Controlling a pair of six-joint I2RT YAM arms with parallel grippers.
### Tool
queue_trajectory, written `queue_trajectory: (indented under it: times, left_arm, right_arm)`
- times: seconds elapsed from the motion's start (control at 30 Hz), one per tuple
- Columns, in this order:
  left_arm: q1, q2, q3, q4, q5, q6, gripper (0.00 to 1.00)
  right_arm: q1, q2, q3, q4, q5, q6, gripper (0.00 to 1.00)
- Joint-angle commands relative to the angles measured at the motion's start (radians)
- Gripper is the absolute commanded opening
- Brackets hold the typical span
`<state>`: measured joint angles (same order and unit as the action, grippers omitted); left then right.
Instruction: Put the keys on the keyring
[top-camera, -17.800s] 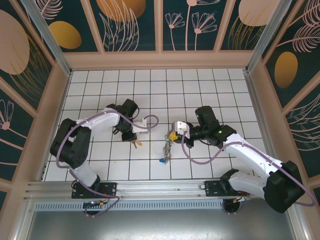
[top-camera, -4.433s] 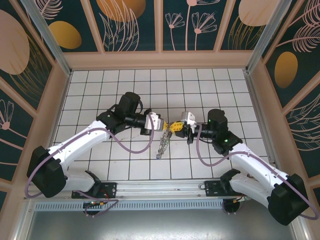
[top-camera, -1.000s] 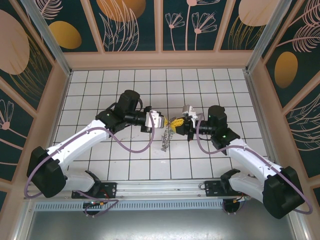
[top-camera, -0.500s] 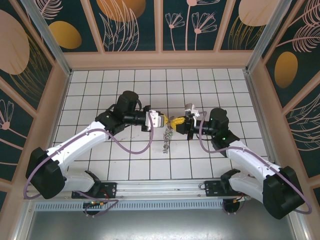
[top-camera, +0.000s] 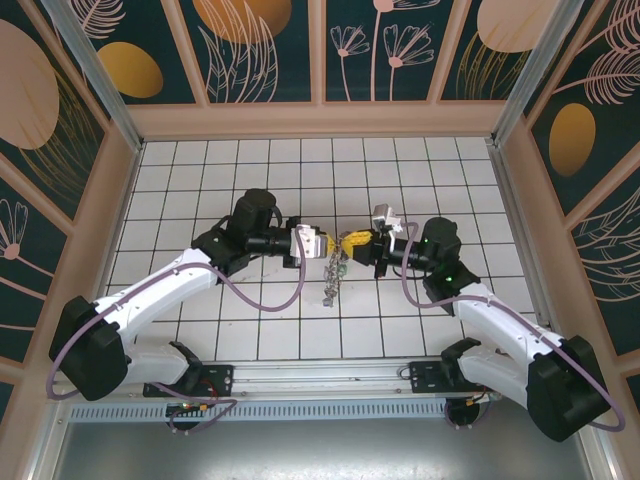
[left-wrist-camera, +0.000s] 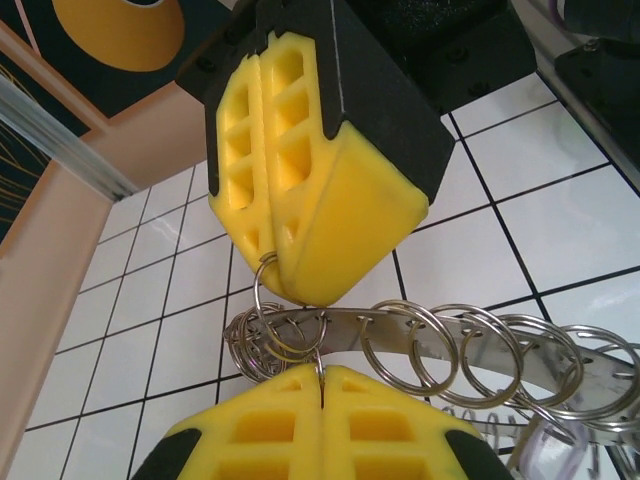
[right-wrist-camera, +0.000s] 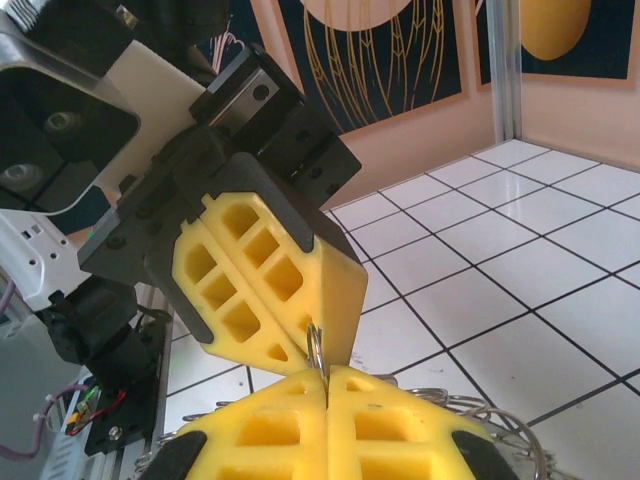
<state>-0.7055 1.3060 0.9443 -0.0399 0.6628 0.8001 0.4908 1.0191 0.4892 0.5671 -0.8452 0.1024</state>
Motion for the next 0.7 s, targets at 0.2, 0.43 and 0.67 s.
queue_trajectory:
  times: [0.2,0.43,0.67]
  left_arm:
    - [-0.026,-0.02,-0.032,0.026,0.014,-0.056,0.0]
    - [-0.025,-0.024,-0.048,0.167,0.029,-0.198,0.0]
    - [-0.026,-0.023,-0.065,0.242,0.058,-0.302,0.0]
  right_arm:
    - [0.003,-0.021,0.004,0.126,0.09,0.024,0.0]
    - [0.069,0.009,-0.028,0.19,0.163,0.053,0.0]
    - [0.091,0.034,-0.055,0.287,0.205,0.096,0.0]
